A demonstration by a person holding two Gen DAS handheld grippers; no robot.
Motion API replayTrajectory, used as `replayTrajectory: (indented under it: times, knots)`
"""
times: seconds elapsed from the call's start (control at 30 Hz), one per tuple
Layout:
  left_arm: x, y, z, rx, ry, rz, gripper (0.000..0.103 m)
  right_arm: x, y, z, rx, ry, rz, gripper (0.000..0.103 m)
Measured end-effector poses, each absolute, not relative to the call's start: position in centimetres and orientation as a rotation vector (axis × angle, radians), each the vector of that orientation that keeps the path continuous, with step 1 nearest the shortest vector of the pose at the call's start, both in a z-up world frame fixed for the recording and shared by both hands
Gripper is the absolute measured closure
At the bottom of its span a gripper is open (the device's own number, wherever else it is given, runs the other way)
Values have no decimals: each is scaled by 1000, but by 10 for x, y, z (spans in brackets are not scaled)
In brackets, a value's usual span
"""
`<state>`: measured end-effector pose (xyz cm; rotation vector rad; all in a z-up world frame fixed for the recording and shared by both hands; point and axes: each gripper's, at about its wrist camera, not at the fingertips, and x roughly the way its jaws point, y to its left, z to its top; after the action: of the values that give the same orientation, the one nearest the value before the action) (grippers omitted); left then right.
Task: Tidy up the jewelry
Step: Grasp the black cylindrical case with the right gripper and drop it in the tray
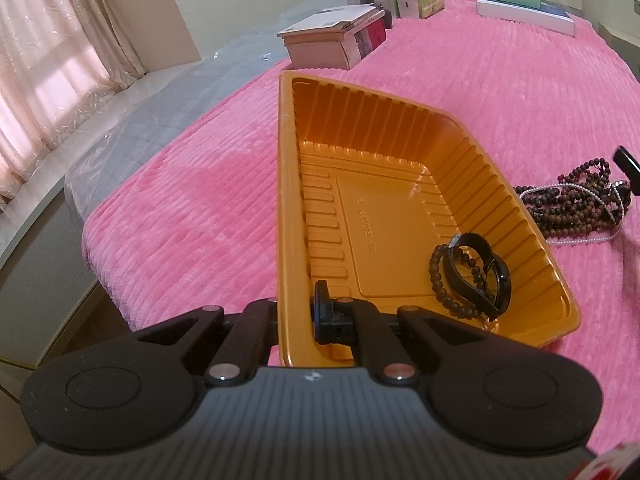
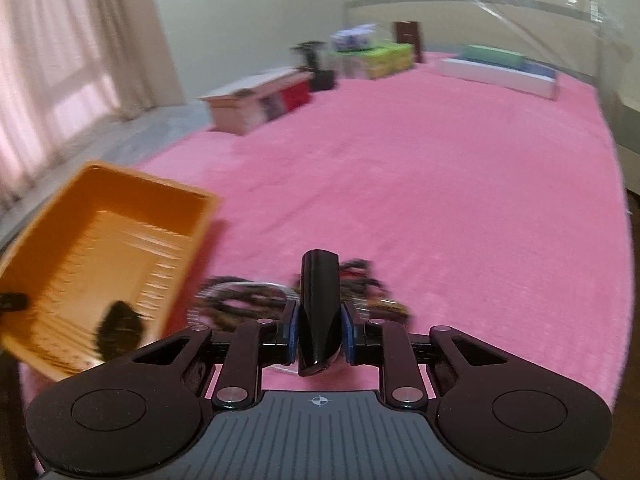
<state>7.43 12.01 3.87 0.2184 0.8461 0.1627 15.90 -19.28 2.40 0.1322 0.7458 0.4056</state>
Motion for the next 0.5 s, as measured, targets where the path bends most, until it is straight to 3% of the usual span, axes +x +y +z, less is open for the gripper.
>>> replayTrajectory:
  times: [0.5]
  knots:
    - [77,119,39,258,859,137,100,151,-114,41,87,723,632,81]
